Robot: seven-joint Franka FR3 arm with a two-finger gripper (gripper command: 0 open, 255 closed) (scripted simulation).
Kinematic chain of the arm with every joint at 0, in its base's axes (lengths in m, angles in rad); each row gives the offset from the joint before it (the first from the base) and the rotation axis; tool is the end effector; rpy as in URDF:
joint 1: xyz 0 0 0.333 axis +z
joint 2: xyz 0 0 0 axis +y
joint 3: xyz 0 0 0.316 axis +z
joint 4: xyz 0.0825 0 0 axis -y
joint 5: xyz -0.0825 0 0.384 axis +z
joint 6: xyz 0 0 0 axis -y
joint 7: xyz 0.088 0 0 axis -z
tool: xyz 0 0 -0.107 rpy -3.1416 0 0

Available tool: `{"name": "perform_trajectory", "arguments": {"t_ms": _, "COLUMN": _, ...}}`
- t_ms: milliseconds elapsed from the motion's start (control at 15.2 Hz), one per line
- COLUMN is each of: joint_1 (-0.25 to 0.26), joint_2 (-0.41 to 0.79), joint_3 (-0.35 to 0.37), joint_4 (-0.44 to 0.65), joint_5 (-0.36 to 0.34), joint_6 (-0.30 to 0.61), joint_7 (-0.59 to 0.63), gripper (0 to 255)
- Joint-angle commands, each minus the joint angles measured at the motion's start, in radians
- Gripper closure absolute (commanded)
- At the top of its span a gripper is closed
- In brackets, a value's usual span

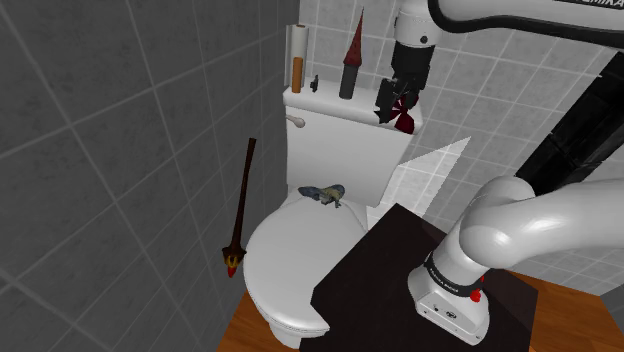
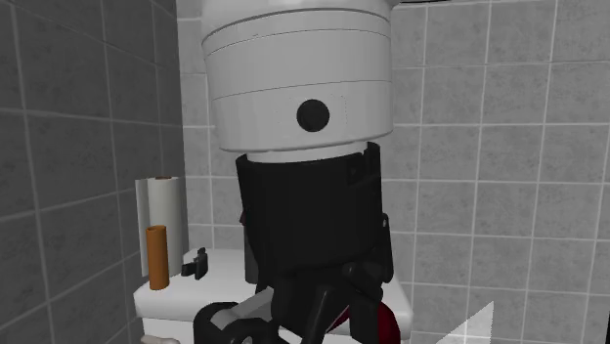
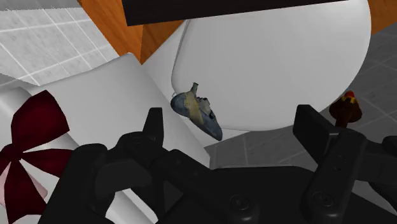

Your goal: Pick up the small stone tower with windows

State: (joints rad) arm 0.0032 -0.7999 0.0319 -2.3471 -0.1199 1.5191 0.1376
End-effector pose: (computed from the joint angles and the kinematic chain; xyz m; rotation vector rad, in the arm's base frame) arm 0.2979 0.0003 0.5954 2.9918 -0.1752 -0.0249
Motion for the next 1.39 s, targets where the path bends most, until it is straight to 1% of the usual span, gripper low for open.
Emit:
{"name": "perform_trajectory", "arguments": {"t_ms": 0, "joint_1": 0.000, "joint_2": 0.000, "joint_3": 0.000, "joint_4": 0.000, "joint_5": 0.000, "joint_6": 0.000, "joint_7": 0.000, "gripper": 0}}
{"name": "perform_trajectory", "arguments": {"t_ms": 330, "joint_1": -0.071, "joint_2": 0.081, "joint_3": 0.064, "joint_4": -0.039, "joint_5": -0.039, "joint_6": 0.238, "joint_7": 0.206, "gripper": 0}}
{"name": "perform_trajectory", "arguments": {"t_ms": 660, "joint_1": -0.163, "joint_2": 0.191, "joint_3": 0.131, "joint_4": -0.030, "joint_5": -0.116, "joint_6": 0.446, "joint_7": 0.428, "gripper": 0}}
{"name": "perform_trajectory", "arguments": {"t_ms": 990, "joint_1": -0.277, "joint_2": 0.315, "joint_3": 0.202, "joint_4": 0.023, "joint_5": -0.237, "joint_6": 0.603, "joint_7": 0.676, "gripper": 0}}
{"name": "perform_trajectory", "arguments": {"t_ms": 1320, "joint_1": -0.402, "joint_2": 0.438, "joint_3": 0.275, "joint_4": 0.116, "joint_5": -0.398, "joint_6": 0.692, "joint_7": 0.947, "gripper": 0}}
